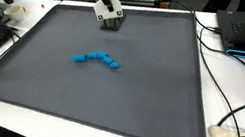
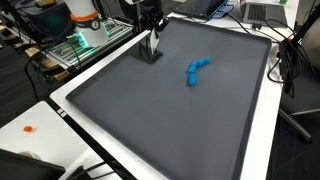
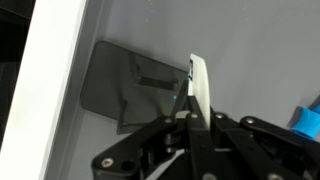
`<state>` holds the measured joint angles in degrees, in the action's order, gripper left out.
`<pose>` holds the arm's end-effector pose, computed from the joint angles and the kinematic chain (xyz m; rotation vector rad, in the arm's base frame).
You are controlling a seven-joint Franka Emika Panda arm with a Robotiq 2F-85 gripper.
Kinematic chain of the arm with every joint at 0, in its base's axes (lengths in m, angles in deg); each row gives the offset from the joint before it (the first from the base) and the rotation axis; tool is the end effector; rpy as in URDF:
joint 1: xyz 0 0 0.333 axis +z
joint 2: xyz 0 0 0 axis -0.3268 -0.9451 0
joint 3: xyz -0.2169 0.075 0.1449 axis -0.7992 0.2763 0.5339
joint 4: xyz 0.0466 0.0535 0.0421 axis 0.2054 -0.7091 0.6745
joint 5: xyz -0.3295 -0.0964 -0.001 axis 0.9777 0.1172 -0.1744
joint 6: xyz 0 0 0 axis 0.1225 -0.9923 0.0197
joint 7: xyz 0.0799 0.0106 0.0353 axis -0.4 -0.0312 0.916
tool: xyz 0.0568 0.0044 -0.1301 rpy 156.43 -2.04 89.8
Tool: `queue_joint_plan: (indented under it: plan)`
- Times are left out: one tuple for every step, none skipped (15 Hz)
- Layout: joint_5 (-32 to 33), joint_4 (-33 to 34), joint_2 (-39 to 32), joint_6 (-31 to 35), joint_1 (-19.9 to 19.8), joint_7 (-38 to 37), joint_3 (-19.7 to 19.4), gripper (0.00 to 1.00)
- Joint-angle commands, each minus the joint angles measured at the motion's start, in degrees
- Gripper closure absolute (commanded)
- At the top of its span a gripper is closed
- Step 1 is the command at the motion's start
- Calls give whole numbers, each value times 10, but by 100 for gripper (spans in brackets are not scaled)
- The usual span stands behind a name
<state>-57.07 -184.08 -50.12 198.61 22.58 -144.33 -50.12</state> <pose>0.3909 0.0469 0.2486 -2.5107 1.6921 0.1612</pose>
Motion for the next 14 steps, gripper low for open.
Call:
queue_joint_plan:
  plan:
    - [-21,-36,8,47,-5,-27,9,99]
    - [-24,-41,7,58,-4,-34,9,99]
    - [-18,-47,6,66,-6,-48,10,99]
    - [-27,-52,6,79,-3,-50,10,99]
    - [-33,-57,5,92,-2,-55,10,99]
    - [-40,-62,4,104,-1,-56,10,99]
    - [-50,-67,2,119,0,-58,10,99]
    - [-58,-72,1,134,1,-57,10,99]
    - [-68,-77,-1,150,3,-54,10,99]
    - [-69,-58,-20,154,1,-57,10,99]
    - [-73,-60,-22,165,2,-57,11,99]
    - [-76,-60,-25,171,2,-58,11,99]
    - [-80,-59,-29,178,3,-57,11,99]
    - [-80,-59,-34,182,3,-59,12,99]
